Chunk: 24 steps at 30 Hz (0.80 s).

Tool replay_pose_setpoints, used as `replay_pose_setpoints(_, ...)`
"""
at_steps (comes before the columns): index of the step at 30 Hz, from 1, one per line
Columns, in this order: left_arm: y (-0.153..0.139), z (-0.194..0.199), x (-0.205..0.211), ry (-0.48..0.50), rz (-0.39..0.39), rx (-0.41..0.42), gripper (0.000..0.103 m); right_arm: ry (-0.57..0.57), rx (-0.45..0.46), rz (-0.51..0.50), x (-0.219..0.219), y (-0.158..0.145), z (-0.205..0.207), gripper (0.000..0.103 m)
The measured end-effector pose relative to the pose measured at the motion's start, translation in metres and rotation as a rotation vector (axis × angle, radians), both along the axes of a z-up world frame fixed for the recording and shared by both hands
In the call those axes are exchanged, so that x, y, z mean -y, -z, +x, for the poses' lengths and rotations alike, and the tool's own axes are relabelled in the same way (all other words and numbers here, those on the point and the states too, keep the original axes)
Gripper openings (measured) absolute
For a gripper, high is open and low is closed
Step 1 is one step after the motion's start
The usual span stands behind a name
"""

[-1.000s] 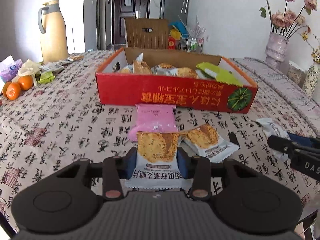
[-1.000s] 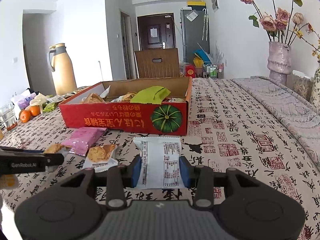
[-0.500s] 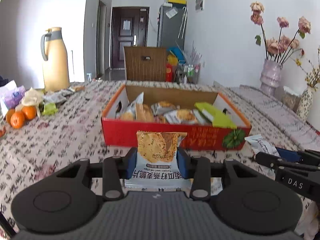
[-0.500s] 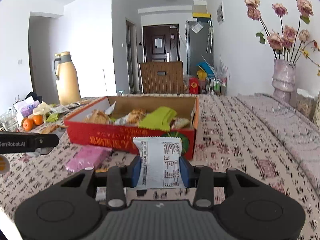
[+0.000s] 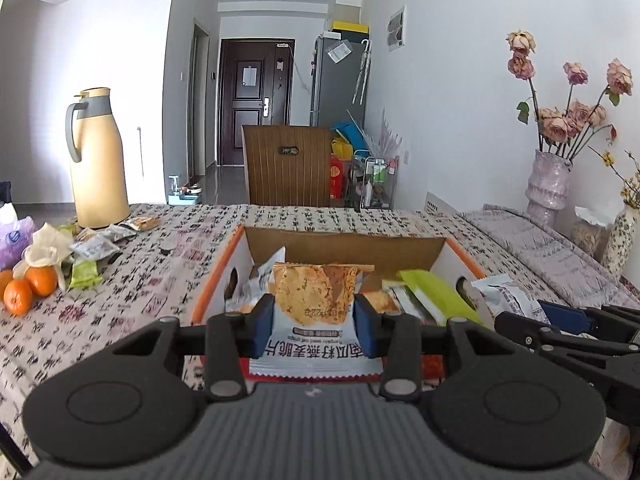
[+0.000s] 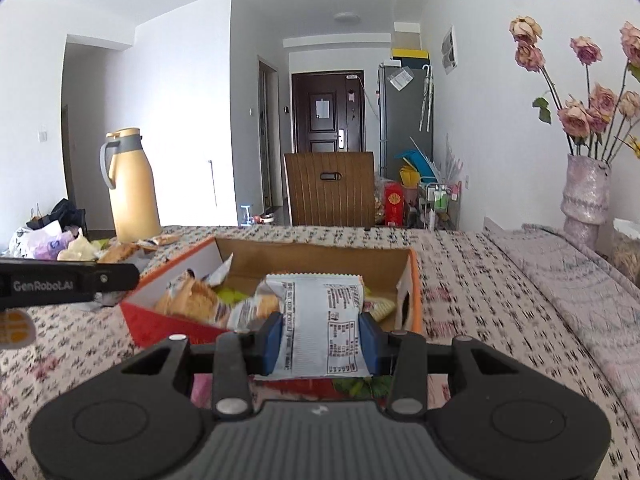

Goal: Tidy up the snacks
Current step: 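Carry the white packet and cookie pack toward the box with both tools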

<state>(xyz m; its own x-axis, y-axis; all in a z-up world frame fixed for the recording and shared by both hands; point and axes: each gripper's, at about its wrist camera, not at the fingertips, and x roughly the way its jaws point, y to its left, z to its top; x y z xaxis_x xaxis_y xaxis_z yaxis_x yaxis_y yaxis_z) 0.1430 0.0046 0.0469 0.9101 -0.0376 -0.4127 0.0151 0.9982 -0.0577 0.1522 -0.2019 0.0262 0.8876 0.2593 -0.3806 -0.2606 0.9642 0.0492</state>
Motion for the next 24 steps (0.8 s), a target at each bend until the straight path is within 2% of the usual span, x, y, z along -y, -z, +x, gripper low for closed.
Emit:
replay_pose_setpoints(17, -0.008, 0.089, -0.015, -0.025, -0.007, 0.018, 0.042, -0.026, 0.024, -0.01, -0.039, -0.014, 0.093, 0.039)
replay_pose_setpoints(24, 0.012, 0.119, -0.023, -0.074, -0.004, 0.013, 0.042, 0.004, 0.018, 0.007, -0.041, 0.004, 0.12, 0.039)
